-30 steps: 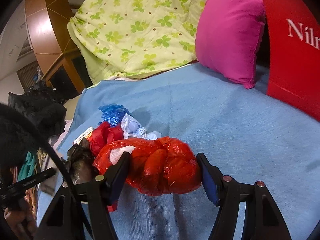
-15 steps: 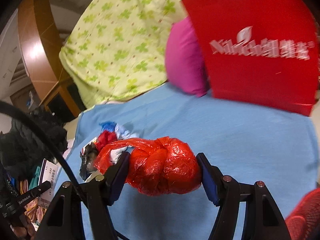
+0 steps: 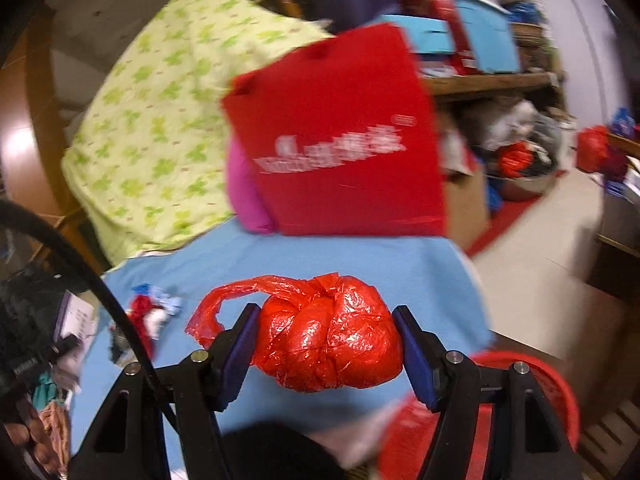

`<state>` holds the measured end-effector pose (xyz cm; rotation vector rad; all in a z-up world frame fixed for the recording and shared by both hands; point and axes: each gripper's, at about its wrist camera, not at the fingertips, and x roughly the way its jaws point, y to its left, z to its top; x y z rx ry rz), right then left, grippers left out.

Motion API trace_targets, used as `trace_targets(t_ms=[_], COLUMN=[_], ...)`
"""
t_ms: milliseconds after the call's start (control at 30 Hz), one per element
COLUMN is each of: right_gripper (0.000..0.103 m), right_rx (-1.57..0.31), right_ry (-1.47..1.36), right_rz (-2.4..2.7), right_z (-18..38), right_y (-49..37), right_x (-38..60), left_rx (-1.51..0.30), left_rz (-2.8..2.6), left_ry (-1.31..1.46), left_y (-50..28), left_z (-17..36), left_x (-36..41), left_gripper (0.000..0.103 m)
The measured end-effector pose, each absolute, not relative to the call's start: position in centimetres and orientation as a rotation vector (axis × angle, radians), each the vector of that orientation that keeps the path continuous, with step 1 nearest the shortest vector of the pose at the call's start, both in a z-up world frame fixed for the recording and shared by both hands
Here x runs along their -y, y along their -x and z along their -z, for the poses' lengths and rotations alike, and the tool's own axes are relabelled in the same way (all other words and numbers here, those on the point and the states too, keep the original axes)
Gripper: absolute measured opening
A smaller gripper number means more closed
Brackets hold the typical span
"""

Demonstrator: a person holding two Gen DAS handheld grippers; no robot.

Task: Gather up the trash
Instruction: 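Carry both items to the red mesh basket and open both tools to drop them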

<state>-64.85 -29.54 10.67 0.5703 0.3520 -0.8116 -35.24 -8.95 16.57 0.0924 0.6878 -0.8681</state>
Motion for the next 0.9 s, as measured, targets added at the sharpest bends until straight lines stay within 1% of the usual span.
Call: trace_targets(t_ms=[133, 300, 467, 700, 800, 900], right_gripper=[0.069, 0.069, 0.069, 0.071, 0.076, 0.08], right_rx=[-0.403, -0.475, -0.508, -0.526, -0.541, -0.512], right_ry=[-0.608, -0.668, -0.718, -0.746, -0.77, -0.784], right_rz=[0.917, 0.998, 1.01, 1.02, 1.005, 0.999], right_z=[-8.2, -4.4, -1.9, -0.3, 0.4, 0.6], right_y=[70.4, 74.6, 76.0, 76.7, 76.9, 77.8], right_x=[30.1, 30.9, 32.0, 32.3, 32.6, 32.6], left_rx=[-0.694, -0.697, -0.711, -0.709, -0.736, -0.769], left_rz=[0.955, 1.066, 1.161, 1.3, 1.344, 1.384], left_ry=[-0.142, -0.216, -0.273, -0.354, -0.386, -0.422], left_y=[38.2, 42.2, 45.6, 50.8, 52.4, 53.8], left_z=[-16.1, -15.4, -14.9, -14.5, -13.7, -12.5], left_x=[11.8, 15.4, 18.6, 22.9, 24.7, 26.2], left_gripper=[0.023, 0.023, 0.023, 0.023, 0.024, 0.024])
